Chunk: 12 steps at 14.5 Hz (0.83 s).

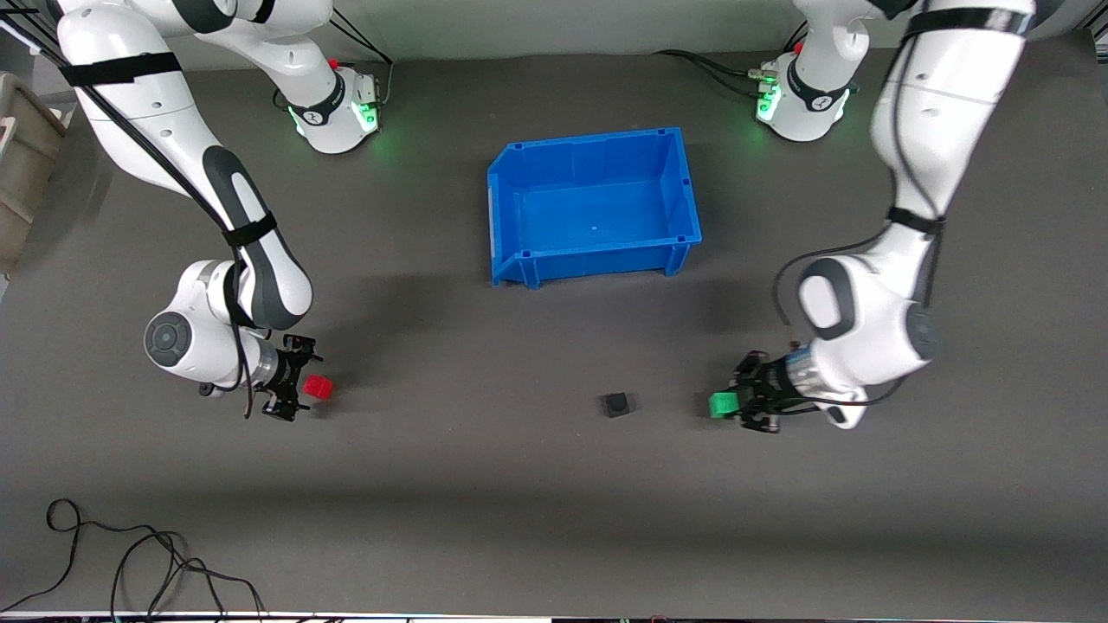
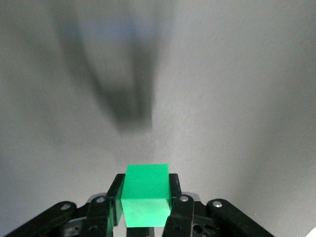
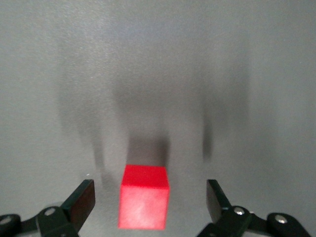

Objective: Attach green and red cubes to black cube
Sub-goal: 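Close the right gripper on the red cube while the left gripper grasps green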

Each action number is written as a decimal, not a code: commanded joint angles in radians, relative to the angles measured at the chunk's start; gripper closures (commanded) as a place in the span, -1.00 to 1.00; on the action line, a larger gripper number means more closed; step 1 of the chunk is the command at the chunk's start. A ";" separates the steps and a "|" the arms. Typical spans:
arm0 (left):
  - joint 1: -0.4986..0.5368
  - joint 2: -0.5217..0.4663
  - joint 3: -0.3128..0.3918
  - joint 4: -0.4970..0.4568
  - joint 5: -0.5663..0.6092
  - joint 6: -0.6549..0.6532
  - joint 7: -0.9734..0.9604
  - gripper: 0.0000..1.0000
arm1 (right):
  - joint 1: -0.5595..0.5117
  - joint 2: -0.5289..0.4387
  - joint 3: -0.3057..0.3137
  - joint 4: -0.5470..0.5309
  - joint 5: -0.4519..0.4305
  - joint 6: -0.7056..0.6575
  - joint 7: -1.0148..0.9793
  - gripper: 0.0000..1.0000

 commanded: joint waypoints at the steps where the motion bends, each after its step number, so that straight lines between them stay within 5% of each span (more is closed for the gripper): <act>1: -0.100 0.064 0.017 0.048 -0.004 0.116 -0.242 0.90 | 0.010 0.007 -0.007 -0.027 0.016 0.043 -0.057 -1.00; 4: -0.158 0.076 0.018 0.050 -0.005 0.154 -0.338 0.90 | 0.005 0.009 -0.007 -0.027 0.016 0.043 -0.075 -0.98; 8: -0.211 0.098 0.023 0.051 -0.004 0.226 -0.444 0.90 | -0.001 0.009 -0.006 -0.027 0.018 0.057 -0.078 -0.30; 12: -0.257 0.119 0.034 0.051 -0.006 0.233 -0.448 0.90 | -0.001 0.018 -0.006 -0.019 0.055 0.073 -0.074 -0.23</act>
